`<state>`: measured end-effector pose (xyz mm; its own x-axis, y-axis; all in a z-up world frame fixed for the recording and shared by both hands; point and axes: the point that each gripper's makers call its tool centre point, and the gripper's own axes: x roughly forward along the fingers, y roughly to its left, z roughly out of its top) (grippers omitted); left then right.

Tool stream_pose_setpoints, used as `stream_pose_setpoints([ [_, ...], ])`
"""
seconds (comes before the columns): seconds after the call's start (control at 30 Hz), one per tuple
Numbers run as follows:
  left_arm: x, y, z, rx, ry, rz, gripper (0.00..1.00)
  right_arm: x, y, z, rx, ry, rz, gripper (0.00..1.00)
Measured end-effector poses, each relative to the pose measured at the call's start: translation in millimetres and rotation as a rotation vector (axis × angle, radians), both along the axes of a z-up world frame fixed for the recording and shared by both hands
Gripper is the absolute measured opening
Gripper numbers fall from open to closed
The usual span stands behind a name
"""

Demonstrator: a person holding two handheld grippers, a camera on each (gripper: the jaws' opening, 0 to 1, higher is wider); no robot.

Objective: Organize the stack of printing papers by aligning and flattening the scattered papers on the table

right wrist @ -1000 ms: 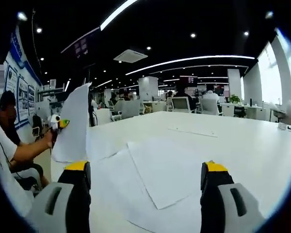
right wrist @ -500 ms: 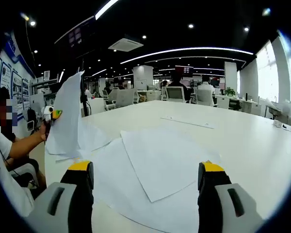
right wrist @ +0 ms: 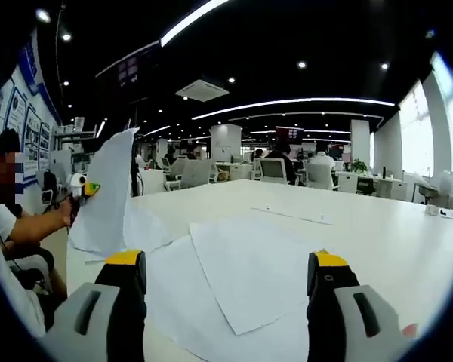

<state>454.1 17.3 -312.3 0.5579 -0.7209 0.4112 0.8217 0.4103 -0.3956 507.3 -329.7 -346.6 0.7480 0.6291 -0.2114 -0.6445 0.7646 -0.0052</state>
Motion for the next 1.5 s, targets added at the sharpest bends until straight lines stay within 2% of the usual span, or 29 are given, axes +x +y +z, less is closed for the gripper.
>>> stream_pose_setpoints([
  [0.13, -0.2, 0.5, 0.6, -0.003, -0.002, 0.002, 0.06, -1.7, 2.5, 2.9, 0.022, -0.018, 0.013, 0.75],
  [0.17, -0.5, 0.3, 0.6, -0.004, -0.001, 0.002, 0.06, -1.5, 2.3, 3.3, 0.002, -0.042, 0.016, 0.73],
  [0.23, -1.1, -0.3, 0.7, -0.002, -0.002, 0.002, 0.06, -1.5, 1.8, 1.8, -0.02, -0.047, 0.014, 0.69],
  [0.37, -0.1, 0.3, 0.4, 0.0, -0.001, 0.003, 0.06, 1.6, -2.5, 4.1, -0.014, -0.052, -0.015, 0.75],
  [0.43, -0.1, 0.5, 0.6, -0.001, -0.002, 0.003, 0.06, 0.0, -2.6, 4.5, -0.008, -0.044, -0.002, 0.65],
  [0.47, 0.0, 0.6, 0.5, -0.001, -0.002, 0.004, 0.06, 0.3, -3.2, 4.3, -0.008, -0.043, -0.005, 0.64],
  [0.67, -0.2, 0.2, 0.6, -0.002, -0.002, 0.002, 0.06, 2.0, -5.9, 4.8, -0.038, -0.063, -0.014, 0.68],
  [0.87, 0.5, 1.2, 1.1, -0.006, -0.004, 0.003, 0.06, -1.7, 1.1, -0.5, -0.031, 0.001, 0.019, 0.74],
  [0.93, 0.3, 1.3, 1.4, -0.008, -0.005, 0.004, 0.06, -2.9, 3.8, -1.4, -0.034, 0.003, 0.029, 0.77],
  [1.0, 1.0, 2.4, 1.9, -0.01, -0.009, 0.006, 0.06, -2.0, 7.7, -0.7, -0.048, -0.015, 0.04, 0.76],
  [1.1, 1.9, 3.9, 2.4, -0.015, -0.01, 0.005, 0.06, 5.2, 11.7, 2.7, -0.023, -0.021, 0.034, 0.76],
  [1.17, 2.1, 5.0, 3.1, -0.019, -0.012, 0.006, 0.06, 9.4, 14.9, 4.5, -0.011, -0.03, 0.023, 0.81],
  [1.2, 1.6, 5.2, 3.5, -0.023, -0.013, 0.006, 0.06, 10.3, 16.2, 4.2, -0.014, -0.026, 0.024, 0.8],
  [1.23, 0.6, 5.1, 4.2, -0.028, -0.014, 0.006, 0.06, 12.8, 14.1, 1.0, -0.024, 0.002, -0.007, 0.81],
  [1.33, -0.2, 5.9, 5.3, -0.038, -0.015, 0.007, 0.06, 19.5, 9.8, 6.8, -0.014, -0.039, -0.074, 0.84],
  [1.37, -0.5, 6.1, 5.6, -0.04, -0.015, 0.006, 0.06, 19.3, 10.7, 7.5, -0.005, -0.039, -0.069, 0.83],
  [1.43, -0.4, 6.9, 6.1, -0.045, -0.017, 0.006, 0.06, 20.5, 13.1, 10.4, 0.056, -0.006, -0.073, 0.89],
  [1.5, -0.3, 7.4, 6.5, -0.047, -0.019, 0.005, 0.06, 20.7, 14.2, 11.2, 0.077, 0.009, -0.061, 0.89],
])
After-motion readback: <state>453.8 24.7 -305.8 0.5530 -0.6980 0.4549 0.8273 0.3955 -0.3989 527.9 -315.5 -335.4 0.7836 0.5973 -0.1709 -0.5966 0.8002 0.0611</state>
